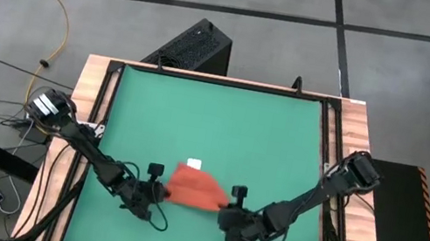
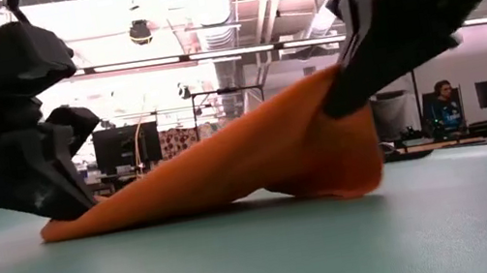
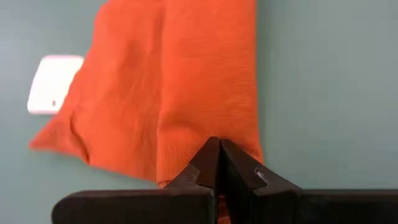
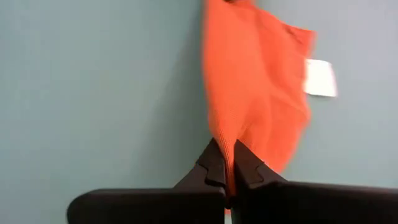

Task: Roll towel into tight, uniform cylinder
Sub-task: Roll the orange towel

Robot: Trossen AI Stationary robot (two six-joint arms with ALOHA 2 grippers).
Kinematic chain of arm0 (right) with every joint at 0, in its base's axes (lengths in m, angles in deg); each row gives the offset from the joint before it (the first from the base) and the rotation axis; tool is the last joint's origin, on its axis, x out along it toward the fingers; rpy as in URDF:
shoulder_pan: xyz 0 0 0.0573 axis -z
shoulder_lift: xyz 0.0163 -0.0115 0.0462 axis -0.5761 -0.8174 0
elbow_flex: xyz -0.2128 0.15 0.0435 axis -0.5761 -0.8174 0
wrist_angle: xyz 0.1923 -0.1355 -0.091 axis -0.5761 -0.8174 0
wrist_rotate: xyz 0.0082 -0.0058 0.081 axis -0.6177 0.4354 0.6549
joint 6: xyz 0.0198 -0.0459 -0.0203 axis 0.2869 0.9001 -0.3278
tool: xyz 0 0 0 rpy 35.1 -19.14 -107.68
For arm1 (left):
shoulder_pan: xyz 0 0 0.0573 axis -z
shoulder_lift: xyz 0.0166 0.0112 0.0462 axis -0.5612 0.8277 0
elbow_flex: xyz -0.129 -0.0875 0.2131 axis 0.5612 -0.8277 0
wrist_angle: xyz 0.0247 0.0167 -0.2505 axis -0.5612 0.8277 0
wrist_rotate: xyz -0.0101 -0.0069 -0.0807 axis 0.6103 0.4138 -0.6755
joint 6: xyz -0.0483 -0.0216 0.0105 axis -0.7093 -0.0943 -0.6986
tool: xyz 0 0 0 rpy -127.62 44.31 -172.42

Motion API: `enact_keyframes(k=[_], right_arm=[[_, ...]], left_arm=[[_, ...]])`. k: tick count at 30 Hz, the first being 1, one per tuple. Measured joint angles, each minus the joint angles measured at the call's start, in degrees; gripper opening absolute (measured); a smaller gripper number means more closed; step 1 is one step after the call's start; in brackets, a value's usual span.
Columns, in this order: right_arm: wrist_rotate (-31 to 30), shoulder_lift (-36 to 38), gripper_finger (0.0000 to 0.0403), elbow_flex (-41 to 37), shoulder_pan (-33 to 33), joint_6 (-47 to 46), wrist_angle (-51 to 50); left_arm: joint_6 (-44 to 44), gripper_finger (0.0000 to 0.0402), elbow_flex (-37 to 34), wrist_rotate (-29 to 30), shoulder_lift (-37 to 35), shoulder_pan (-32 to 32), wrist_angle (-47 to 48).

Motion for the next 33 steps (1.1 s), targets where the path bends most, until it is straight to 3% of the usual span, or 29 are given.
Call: enact_keyframes(k=[3, 9, 12, 15, 19, 22, 25, 33], right_arm=[[3.6, 0.0, 0.0008, 0.0, -0.4, -3.3, 2.7], [4.6, 0.0, 0.0008, 0.0, 0.0, -4.5, 4.6], [5.6, 0.8, 0.0008, 0.0, 1.2, 0.0, 1.9], [1.5, 1.5, 0.0008, 0.9, 3.3, 2.8, -4.6], [1.2, 1.5, 0.0008, 1.4, 7.1, 8.4, -6.4], [3.7, 1.5, 0.0008, 1.4, 9.4, 10.5, -6.2], [4.5, 1.5, 0.0008, 1.4, 9.7, 12.7, -6.3], [5.7, 1.4, 0.0008, 4.1, 6.3, 18.6, -6.2]], left_arm=[[-1.1, 0.0, 0.0, -1.9, -1.6, 0.0, 1.4], [-1.2, 0.0, -0.1, -2.2, -6.5, 0.0, 3.3], [-0.5, 0.0, -0.2, -2.1, -9.5, 0.0, 4.4], [-0.2, 0.0, -0.2, 0.4, -11.9, 0.0, 5.4], [0.9, 0.0, -0.2, 4.3, -12.9, 0.0, 5.3], [1.5, 0.0, -0.2, 7.4, -12.6, 0.0, 4.0], [2.2, 0.0, -1.2, 7.7, -11.2, 0.0, -3.8], [15.3, 0.0, -4.6, 12.3, -2.1, -3.7, -15.4]])
